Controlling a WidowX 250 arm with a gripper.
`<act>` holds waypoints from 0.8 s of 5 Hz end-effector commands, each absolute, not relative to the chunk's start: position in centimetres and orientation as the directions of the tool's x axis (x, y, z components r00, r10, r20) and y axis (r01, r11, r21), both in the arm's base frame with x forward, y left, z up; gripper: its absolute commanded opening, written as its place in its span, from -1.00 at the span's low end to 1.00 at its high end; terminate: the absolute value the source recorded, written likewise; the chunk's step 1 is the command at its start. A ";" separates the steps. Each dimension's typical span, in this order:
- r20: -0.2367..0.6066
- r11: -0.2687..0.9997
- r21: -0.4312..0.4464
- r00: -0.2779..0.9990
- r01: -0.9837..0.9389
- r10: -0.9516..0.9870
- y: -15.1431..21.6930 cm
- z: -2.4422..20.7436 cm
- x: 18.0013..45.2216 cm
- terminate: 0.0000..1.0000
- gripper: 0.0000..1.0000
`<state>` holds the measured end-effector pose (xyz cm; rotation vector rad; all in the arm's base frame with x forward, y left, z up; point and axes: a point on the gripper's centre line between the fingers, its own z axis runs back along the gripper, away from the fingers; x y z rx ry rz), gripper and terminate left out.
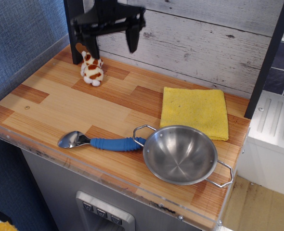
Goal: Place the stuffed animal into the metal pot
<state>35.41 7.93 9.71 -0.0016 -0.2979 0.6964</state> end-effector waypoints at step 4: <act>0.382 0.742 -0.032 0.678 -0.669 0.628 13.7 5.8 35.9 -1.00 1.00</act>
